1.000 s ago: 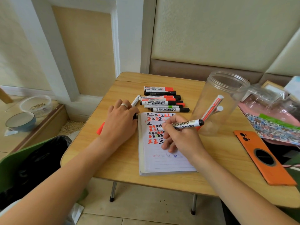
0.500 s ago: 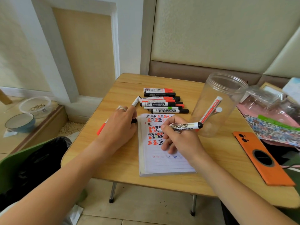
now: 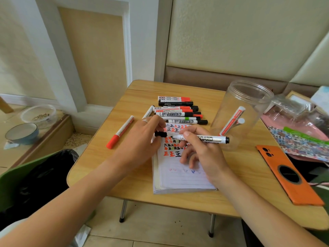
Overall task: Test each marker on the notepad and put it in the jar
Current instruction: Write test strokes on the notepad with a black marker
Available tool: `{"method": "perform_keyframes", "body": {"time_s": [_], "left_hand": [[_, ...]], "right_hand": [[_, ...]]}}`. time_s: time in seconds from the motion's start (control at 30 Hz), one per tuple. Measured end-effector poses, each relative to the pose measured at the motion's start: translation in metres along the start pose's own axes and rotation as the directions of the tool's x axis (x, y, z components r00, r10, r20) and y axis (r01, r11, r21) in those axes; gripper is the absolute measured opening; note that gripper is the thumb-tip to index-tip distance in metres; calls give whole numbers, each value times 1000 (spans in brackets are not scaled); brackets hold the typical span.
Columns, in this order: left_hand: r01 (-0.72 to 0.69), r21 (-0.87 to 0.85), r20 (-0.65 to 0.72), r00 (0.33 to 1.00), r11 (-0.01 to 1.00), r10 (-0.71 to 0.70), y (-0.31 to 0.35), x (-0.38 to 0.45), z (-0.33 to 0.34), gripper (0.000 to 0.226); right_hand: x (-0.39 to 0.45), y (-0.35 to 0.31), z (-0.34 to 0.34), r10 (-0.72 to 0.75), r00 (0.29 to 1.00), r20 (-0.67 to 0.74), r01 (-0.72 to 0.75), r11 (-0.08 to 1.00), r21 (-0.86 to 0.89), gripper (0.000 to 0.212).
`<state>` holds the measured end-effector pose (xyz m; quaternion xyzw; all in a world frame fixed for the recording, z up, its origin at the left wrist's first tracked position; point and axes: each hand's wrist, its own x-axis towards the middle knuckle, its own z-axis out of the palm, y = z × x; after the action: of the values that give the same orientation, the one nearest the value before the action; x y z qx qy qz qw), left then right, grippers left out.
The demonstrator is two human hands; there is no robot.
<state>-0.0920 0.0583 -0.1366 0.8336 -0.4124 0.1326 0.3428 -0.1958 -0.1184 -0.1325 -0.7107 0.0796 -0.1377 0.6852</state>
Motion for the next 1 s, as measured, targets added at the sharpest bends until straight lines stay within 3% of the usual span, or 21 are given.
{"method": "perform_keyframes", "body": {"time_s": [0.23, 0.47, 0.6, 0.67, 0.83, 1.0], "left_hand": [[-119, -74, 48, 991, 990, 123, 17, -5, 2, 30], [-113, -154, 73, 989, 982, 126, 11, -2, 2, 15], [-67, -152, 72, 994, 986, 79, 5, 0, -7, 12], [-54, -165, 68, 996, 985, 66, 2, 1, -12, 11], [-17, -297, 45, 998, 955, 31, 8, -1, -13, 8], [22, -369, 58, 998, 929, -1, 16, -5, 0, 32]], "right_hand": [[-1, 0, 1, -42, 998, 48, 45, 997, -62, 10], [0, -2, 0, 10, 998, 70, -7, 999, -41, 16], [2, -4, -3, 29, 998, -52, -23, 993, 112, 30], [5, -1, -5, 27, 992, -121, -7, 986, 166, 22], [8, 4, -11, 44, 994, -105, -28, 987, 158, 19], [7, 4, -9, 9, 999, -37, -5, 997, 83, 6]]}}
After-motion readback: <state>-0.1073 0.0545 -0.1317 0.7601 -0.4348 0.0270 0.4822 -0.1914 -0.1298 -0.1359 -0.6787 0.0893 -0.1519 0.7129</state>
